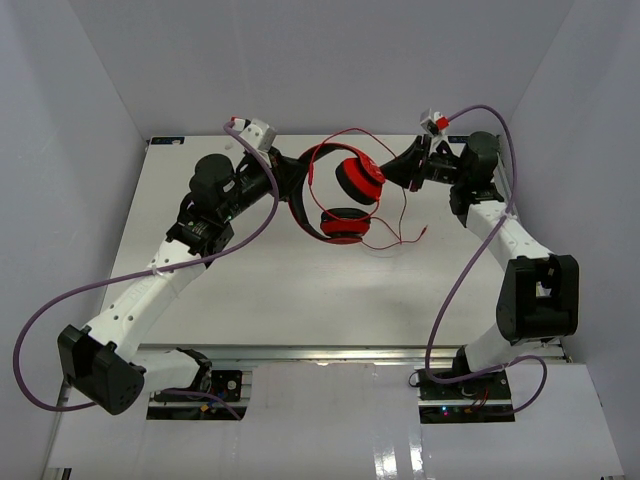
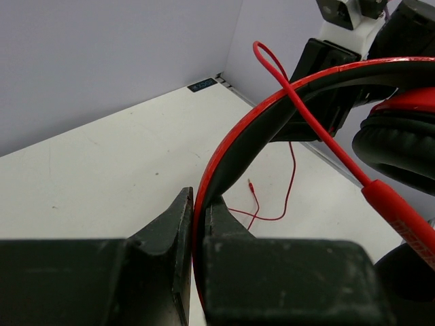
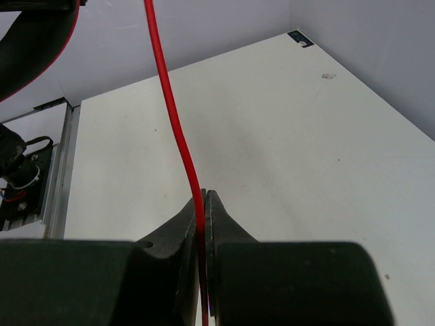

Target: Wrap the headphones

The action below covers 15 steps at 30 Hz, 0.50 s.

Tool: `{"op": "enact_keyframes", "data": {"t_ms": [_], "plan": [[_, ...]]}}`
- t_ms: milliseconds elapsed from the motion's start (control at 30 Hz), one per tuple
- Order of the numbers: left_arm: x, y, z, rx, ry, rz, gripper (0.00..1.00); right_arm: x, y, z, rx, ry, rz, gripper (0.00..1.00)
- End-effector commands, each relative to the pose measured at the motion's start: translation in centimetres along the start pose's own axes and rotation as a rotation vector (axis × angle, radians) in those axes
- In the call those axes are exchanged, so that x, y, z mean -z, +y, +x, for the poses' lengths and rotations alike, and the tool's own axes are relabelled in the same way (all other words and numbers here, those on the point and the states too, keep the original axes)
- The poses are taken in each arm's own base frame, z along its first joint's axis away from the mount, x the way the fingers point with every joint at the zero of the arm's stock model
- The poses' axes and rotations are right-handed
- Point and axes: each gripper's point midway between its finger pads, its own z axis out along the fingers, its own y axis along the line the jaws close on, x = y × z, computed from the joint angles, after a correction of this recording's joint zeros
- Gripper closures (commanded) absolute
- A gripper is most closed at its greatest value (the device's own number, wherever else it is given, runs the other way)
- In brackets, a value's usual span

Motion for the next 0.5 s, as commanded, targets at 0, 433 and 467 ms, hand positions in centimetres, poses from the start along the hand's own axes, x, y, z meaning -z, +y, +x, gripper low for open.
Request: {"op": "enact_keyframes", "data": {"t_ms": [0,433,467], "plan": [[1.0,-1.1,-5.6,-0.027,-0.124,0.0,1.0,0.8,0.1,0.7,-0.018,-0.01,-0.006,0.92],[1.8,-0.5,-7.5,-0.006,-0.16,-0.066,1.0,2.3,-1.0,1.4,-0.055,-0.05,0.046,0.92],[1.8,-0.3,-7.4,-0.008,-0.154,-0.078,1.0,2.5,-0.8,1.0,-0.05,-0.07,0.044,0.92]]}}
